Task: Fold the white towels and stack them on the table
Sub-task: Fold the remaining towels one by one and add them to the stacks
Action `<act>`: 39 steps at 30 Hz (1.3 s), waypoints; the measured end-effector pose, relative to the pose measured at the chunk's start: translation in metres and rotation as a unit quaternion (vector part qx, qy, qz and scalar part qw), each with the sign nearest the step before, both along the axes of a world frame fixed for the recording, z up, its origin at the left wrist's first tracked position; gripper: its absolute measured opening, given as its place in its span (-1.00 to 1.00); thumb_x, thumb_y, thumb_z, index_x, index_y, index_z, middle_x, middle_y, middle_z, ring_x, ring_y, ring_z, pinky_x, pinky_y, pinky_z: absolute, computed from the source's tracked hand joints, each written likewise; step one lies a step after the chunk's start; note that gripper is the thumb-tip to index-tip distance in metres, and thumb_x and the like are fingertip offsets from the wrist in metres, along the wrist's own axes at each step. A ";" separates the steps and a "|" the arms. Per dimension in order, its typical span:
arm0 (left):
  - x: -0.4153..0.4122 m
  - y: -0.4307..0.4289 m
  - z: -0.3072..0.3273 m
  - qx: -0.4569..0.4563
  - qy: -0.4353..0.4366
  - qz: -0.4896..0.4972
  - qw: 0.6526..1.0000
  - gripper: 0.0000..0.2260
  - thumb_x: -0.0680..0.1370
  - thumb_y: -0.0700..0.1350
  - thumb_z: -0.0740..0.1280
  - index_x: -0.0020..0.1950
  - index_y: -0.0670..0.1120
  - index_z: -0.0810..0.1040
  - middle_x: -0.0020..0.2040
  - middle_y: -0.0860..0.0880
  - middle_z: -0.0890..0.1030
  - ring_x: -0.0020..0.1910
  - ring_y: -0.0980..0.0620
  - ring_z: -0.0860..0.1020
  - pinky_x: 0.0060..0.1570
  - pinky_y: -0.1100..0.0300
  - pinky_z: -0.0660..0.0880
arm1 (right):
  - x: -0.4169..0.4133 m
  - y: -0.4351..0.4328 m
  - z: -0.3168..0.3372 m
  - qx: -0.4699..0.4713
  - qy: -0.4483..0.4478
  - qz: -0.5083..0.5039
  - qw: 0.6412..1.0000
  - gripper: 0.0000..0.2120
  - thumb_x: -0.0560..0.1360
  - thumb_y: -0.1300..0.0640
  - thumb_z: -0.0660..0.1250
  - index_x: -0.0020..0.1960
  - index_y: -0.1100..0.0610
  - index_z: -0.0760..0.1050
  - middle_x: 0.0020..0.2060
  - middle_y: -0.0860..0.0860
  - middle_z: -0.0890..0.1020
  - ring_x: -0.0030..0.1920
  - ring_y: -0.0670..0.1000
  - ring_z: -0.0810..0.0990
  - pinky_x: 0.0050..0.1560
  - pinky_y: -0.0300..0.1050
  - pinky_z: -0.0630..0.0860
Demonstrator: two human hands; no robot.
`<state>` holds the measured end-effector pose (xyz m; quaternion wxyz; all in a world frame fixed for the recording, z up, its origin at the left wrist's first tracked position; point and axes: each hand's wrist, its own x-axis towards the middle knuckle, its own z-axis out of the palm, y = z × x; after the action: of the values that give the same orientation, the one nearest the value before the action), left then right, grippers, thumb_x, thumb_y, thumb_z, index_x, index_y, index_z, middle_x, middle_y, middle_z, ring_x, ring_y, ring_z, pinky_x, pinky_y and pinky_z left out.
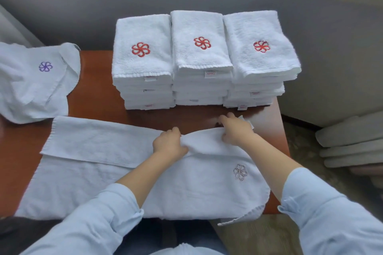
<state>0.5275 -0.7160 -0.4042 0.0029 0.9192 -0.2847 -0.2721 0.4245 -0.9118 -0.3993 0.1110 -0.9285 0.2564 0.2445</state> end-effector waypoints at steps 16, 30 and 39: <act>-0.010 0.033 0.016 -0.109 0.018 -0.071 0.991 -0.96 0.51 -0.14 0.22 -0.08 0.00 0.41 -0.02 0.01 0.53 -0.10 -0.03 0.47 -0.25 0.14 0.30 | -0.086 0.032 0.058 -0.104 -0.179 -0.105 0.973 -0.88 0.52 0.30 0.18 -0.08 0.10 0.32 -0.12 0.04 0.43 -0.20 0.16 0.40 -0.28 -0.08 0.21; -0.054 0.075 0.009 -0.054 -0.021 -0.220 0.974 -0.73 0.54 -0.19 0.24 0.21 0.04 0.50 0.17 0.01 0.54 0.13 -0.02 0.50 -0.06 0.16 0.41 | -0.186 0.123 0.033 -0.117 -0.104 -0.185 0.970 -0.88 0.55 0.19 0.23 0.06 0.11 0.49 0.03 -0.01 0.52 -0.22 0.11 0.48 -0.28 -0.14 0.32; -0.062 0.062 0.003 -0.093 -0.026 -0.248 0.964 -0.62 0.54 -0.08 0.29 0.36 0.06 0.46 0.27 0.02 0.44 0.26 -0.01 0.41 -0.03 0.13 0.42 | -0.188 0.134 0.020 0.017 -0.132 -0.242 0.961 -0.62 0.58 0.09 0.22 0.39 -0.03 0.43 0.35 -0.08 0.46 0.29 0.01 0.47 0.13 -0.01 0.50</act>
<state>0.4653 -0.6539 -0.4015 0.0137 0.8223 -0.5278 -0.2123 0.2363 -0.7781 -0.3794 0.2153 -0.8607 0.4526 0.0896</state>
